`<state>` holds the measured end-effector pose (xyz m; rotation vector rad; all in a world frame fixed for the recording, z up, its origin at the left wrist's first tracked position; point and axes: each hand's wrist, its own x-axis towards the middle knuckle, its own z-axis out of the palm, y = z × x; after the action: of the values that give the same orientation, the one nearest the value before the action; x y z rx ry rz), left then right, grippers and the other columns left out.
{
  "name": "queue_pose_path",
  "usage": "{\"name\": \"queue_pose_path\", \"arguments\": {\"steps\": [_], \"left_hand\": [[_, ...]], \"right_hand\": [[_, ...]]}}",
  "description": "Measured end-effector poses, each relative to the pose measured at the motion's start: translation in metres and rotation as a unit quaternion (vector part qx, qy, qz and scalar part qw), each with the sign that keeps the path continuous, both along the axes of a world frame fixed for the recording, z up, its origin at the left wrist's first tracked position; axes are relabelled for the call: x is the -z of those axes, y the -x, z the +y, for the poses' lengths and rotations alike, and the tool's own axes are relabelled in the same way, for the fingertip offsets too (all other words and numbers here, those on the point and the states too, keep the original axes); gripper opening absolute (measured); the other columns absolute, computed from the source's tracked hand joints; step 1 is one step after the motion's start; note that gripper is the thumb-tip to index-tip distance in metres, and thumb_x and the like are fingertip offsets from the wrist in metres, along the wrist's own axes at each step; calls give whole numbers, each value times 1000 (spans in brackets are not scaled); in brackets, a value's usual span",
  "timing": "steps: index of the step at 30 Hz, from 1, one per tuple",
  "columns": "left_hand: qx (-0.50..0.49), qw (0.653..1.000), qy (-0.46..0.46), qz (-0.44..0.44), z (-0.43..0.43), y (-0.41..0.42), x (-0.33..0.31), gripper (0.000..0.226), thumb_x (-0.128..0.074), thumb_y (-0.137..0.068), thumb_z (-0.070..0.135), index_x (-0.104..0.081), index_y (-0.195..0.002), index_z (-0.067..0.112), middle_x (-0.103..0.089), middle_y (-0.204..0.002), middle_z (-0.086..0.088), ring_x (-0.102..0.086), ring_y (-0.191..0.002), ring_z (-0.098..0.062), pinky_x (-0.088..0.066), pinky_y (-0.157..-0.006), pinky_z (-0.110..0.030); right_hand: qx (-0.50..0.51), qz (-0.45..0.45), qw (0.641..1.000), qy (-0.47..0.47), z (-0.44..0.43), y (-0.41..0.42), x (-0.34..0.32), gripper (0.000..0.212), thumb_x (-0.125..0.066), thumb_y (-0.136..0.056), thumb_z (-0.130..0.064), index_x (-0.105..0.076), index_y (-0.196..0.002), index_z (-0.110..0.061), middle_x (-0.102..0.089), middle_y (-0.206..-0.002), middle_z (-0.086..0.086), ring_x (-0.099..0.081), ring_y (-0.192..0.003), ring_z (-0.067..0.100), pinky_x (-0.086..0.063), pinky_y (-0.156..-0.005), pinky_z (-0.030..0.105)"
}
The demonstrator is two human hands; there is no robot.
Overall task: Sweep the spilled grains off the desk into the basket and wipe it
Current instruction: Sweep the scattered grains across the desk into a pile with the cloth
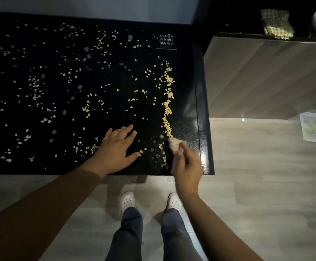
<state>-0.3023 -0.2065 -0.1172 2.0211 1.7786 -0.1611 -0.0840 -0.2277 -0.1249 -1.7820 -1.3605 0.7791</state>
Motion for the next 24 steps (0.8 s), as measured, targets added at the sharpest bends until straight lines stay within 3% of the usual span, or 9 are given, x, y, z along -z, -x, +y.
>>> {"name": "queue_pose_path", "arguments": {"steps": [3, 6, 8, 10, 13, 15, 18, 22, 24], "left_hand": [[28, 1000, -9, -5, 6, 9, -2, 87, -27, -77, 72, -27, -148, 22, -17, -156, 1, -18, -141, -21, 1, -119, -42], [52, 998, -16, -4, 8, 17, 0, 94, -15, -69, 73, -29, -148, 22, -21, -154, 1, -22, -138, -21, 1, -118, -42], [57, 998, -17, -10, 7, 20, 2, 86, -26, -78, 71, -26, -149, 22, -17, -155, 2, -18, -140, -19, 2, -119, -41], [60, 998, -15, -18, 6, 22, 2, 78, -41, -87, 62, -23, -150, 19, -12, -157, 3, -15, -141, -18, 3, -119, -40], [71, 997, -13, -33, 6, 25, 0, 78, -46, -89, 57, -23, -149, 14, -12, -157, 4, -16, -141, -16, 2, -119, -39], [74, 996, -17, -45, 7, 29, -1, 77, -46, -89, 56, -23, -149, 14, -13, -157, 5, -17, -141, -14, 3, -119, -38], [68, 995, -21, -70, 9, 32, 0, 75, -45, -89, 56, -27, -148, 13, -17, -156, 6, -19, -140, -13, 4, -119, -36], [38, 994, -26, -95, 13, 29, -3, 68, -49, -91, 48, -35, -144, 9, -24, -153, 5, -19, -141, -15, 3, -117, -28], [3, 994, -17, -110, 14, 27, -4, 66, -50, -92, 46, -35, -144, 10, -23, -153, 6, -14, -144, -19, -5, -117, -28]], "right_hand": [[44, -39, 998, -3, 23, -21, -7, 29, -53, -96, -9, -63, -123, -7, -57, -98, 7, -49, -82, 5, -32, -73, 0], [30, -81, 995, 48, 38, -24, 8, 29, -53, -96, -10, -63, -123, -10, -56, -103, 12, -55, -90, 20, -32, -73, 14], [17, -106, 992, 59, 37, -10, 21, 29, -54, -93, -7, -63, -121, -12, -54, -101, 10, -55, -90, 26, -33, -74, 21], [-5, -116, 992, 49, 30, 13, 26, 33, -55, -92, -6, -62, -123, -13, -50, -97, 4, -52, -87, 20, -34, -74, 21], [-85, -79, 993, 33, 12, 40, 22, 32, -56, -93, -7, -63, -124, -12, -52, -96, 1, -44, -81, -3, -32, -71, 5], [-71, -30, 997, 32, 7, 45, 16, 29, -56, -94, -8, -64, -122, -12, -55, -95, 1, -47, -83, -9, -32, -72, -1], [16, -11, 1000, 1, 25, 27, 3, 27, -58, -94, -10, -65, -120, -12, -58, -98, 2, -52, -89, 3, -33, -76, -1], [8, -71, 997, 2, 79, 2, -5, 26, -57, -95, -16, -66, -119, -12, -58, -100, 6, -55, -91, 13, -34, -71, 2], [2, -102, 994, 28, 102, 0, 6, 25, -55, -94, -13, -67, -116, -11, -58, -102, 12, -57, -93, 23, -32, -69, 10]]}}
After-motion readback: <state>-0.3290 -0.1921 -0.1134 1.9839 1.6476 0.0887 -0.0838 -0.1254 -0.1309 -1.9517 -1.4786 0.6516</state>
